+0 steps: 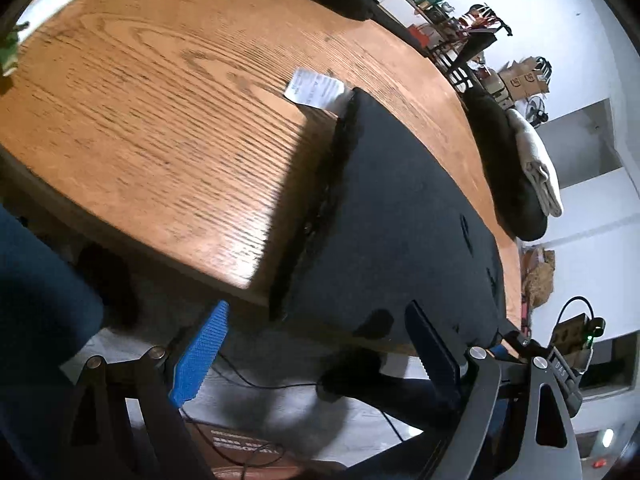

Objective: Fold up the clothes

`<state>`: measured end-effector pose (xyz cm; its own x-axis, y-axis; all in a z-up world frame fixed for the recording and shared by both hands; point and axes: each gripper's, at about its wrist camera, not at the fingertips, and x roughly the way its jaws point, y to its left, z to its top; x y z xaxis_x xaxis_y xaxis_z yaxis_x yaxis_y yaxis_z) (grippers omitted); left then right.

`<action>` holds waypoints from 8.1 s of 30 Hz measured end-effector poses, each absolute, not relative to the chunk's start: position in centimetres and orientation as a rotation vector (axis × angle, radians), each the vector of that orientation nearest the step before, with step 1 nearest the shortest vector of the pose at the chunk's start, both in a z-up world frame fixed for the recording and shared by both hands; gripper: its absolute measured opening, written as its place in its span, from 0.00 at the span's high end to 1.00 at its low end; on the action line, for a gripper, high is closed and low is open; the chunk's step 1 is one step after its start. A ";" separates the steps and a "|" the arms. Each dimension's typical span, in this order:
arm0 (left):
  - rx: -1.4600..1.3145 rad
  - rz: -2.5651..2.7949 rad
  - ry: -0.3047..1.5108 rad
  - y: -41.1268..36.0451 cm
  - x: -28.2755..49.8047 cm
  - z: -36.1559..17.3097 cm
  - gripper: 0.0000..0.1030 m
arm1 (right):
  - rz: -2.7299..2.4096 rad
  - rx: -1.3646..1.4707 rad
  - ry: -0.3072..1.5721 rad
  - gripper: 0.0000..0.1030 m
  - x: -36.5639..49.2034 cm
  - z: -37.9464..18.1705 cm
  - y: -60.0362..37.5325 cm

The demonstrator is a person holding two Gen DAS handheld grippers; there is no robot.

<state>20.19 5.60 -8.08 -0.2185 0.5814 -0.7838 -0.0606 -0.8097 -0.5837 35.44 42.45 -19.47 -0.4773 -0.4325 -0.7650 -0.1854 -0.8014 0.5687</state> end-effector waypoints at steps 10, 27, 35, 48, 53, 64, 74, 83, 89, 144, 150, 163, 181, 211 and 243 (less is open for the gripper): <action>-1.607 2.001 -0.590 7.6 20.2 -7.8 0.14 | -2.387 1.532 -0.916 0.30 36.4 -19.5 42.0; -1.528 2.101 -0.489 9.8 18.4 -6.1 0.14 | -2.366 1.583 -0.957 0.24 34.4 -19.4 39.6; -1.525 2.123 -0.578 9.2 16.3 -6.4 0.14 | -2.323 1.431 -1.182 0.11 32.4 -20.0 40.0; -1.508 2.211 -0.247 11.5 14.0 -5.8 0.15 | -2.199 1.553 -1.099 0.64 29.2 -21.0 40.8; -1.411 2.243 0.009 14.3 14.2 -3.1 0.89 | -2.272 1.580 -0.837 0.79 27.7 -18.3 39.3; -1.158 2.209 0.104 21.1 12.8 6.6 0.90 | -2.602 1.456 -0.296 0.82 25.8 -6.3 40.8; -0.937 2.107 0.132 39.5 6.3 17.0 0.90 | -2.896 1.321 -0.247 0.82 22.3 6.2 54.7; -0.947 2.077 0.040 56.7 -1.4 18.3 0.90 | -3.000 1.321 -0.333 0.82 13.5 9.8 71.3; -1.110 2.017 -0.027 60.1 -4.4 13.6 0.90 | -2.969 1.389 -0.505 0.83 10.6 5.0 78.8; -1.558 1.295 -1.215 48.5 4.2 -3.3 0.26 | -2.748 1.676 -0.539 0.80 14.3 -2.3 83.0; -1.342 1.299 -1.263 47.9 6.0 -2.0 0.23 | -2.744 1.680 -0.525 0.80 14.5 -2.2 83.0; -1.461 1.394 -1.129 52.6 3.7 -3.2 0.24 | -2.738 1.681 -0.514 0.79 14.2 -2.5 83.1; -1.430 1.553 -0.726 54.3 1.0 0.1 0.88 | -2.621 1.476 -1.038 0.23 18.1 -4.7 86.6; -1.177 1.778 -0.452 60.1 -7.5 16.2 0.89 | -2.840 1.132 -0.742 0.88 12.0 10.3 83.5; -1.424 1.723 -0.067 64.1 -8.0 7.2 0.69 | -2.756 1.569 -0.574 0.87 4.8 2.4 86.6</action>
